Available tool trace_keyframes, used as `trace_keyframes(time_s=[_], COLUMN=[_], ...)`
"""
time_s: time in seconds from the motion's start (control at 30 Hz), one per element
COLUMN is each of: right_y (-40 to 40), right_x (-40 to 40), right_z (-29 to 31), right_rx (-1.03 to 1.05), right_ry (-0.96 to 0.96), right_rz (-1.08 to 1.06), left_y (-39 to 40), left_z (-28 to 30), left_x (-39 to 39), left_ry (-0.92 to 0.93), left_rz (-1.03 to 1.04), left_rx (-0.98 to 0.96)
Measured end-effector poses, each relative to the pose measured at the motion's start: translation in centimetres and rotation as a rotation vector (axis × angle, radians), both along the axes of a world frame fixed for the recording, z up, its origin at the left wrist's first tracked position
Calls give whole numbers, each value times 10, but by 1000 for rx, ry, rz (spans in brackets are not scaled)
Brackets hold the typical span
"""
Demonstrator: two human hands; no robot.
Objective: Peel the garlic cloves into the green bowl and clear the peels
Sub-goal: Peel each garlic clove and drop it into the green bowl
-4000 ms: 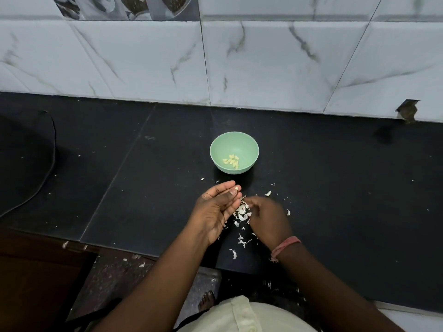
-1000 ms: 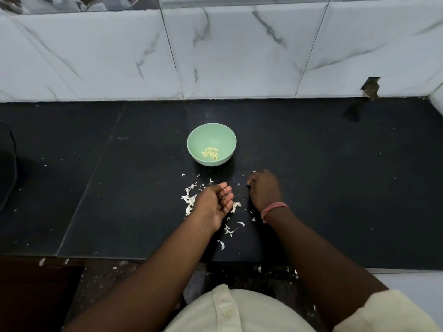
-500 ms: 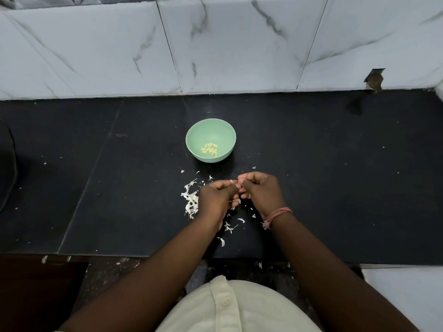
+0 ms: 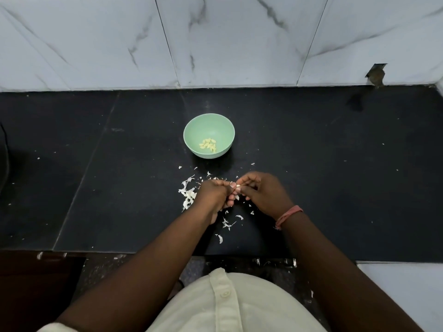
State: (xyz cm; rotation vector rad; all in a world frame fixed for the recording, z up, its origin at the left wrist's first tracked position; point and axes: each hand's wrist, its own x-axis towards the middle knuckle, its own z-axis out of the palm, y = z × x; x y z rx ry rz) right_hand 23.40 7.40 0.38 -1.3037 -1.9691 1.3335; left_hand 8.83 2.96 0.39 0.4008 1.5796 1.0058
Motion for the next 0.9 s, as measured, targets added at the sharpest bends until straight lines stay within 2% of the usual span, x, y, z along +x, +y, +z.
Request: trace_keyframes(time_s=[0.37,0.47,0.57,0.9], right_y=[2,5,4,14], right_x=[-10,-14,-20,-31], right_z=[0,-5,-2,4], right_rx=[-167,-28,133,85], right_ry=[46,-149,-329,-488], right_rz=[-102,-133,-51,-17], left_y=[0,-1,0,2], left_z=[1,4,6,7], left_x=[-2,-2,-4,-5], left_ry=[43,73,99,72], left_rz=[37,70,98,139], left_rx=[-4,8,16,24])
